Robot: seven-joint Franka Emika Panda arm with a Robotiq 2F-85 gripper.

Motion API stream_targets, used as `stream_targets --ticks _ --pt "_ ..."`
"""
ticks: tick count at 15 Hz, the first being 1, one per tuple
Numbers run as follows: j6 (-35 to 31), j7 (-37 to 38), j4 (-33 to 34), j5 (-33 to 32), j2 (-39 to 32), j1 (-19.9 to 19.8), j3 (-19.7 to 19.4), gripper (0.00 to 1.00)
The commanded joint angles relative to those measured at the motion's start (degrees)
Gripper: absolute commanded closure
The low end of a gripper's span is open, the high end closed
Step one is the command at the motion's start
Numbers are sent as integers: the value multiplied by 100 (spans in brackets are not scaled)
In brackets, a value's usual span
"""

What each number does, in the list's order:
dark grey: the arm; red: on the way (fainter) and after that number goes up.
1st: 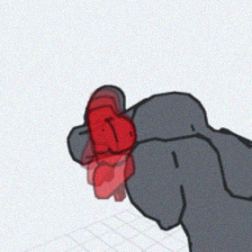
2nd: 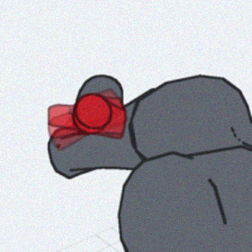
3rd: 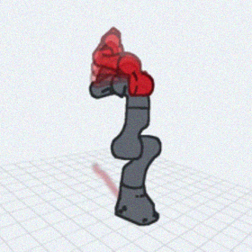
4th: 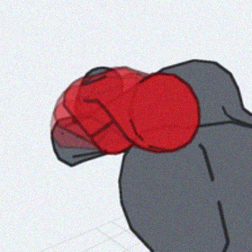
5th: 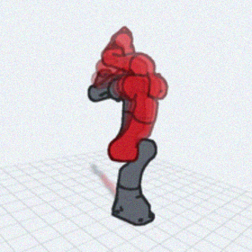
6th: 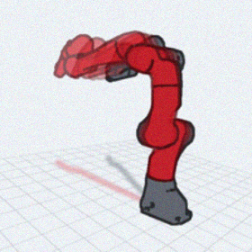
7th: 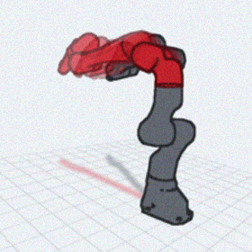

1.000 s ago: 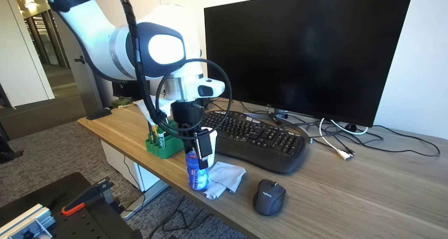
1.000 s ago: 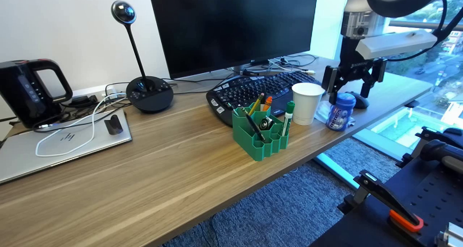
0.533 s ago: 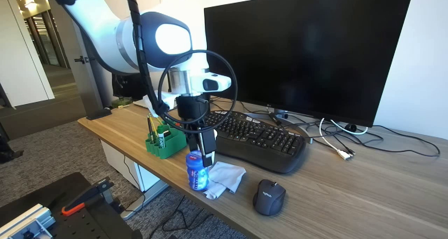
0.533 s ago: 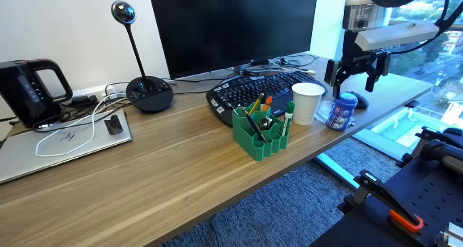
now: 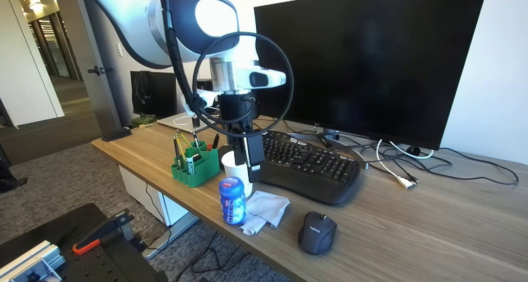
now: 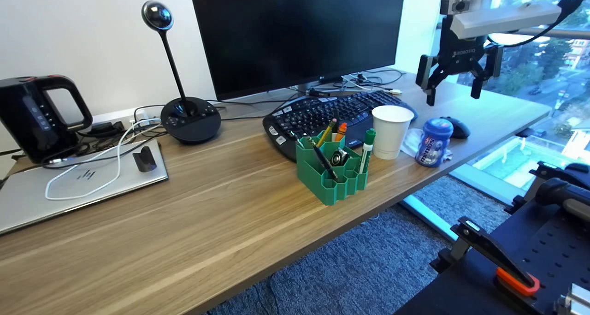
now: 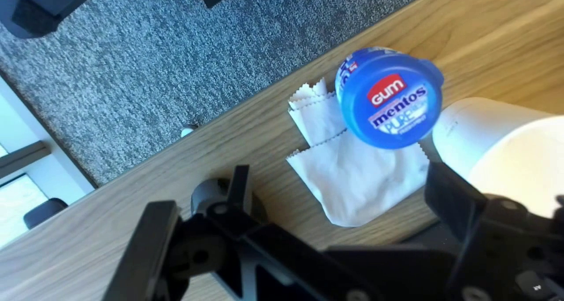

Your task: Move the blue bottle to the left

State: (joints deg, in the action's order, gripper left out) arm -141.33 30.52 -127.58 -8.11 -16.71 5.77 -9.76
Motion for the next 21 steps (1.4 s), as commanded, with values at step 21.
stream_targets --ticks 21 --pt "2583 -2854 1081 -510 395 -1282 -59 0"
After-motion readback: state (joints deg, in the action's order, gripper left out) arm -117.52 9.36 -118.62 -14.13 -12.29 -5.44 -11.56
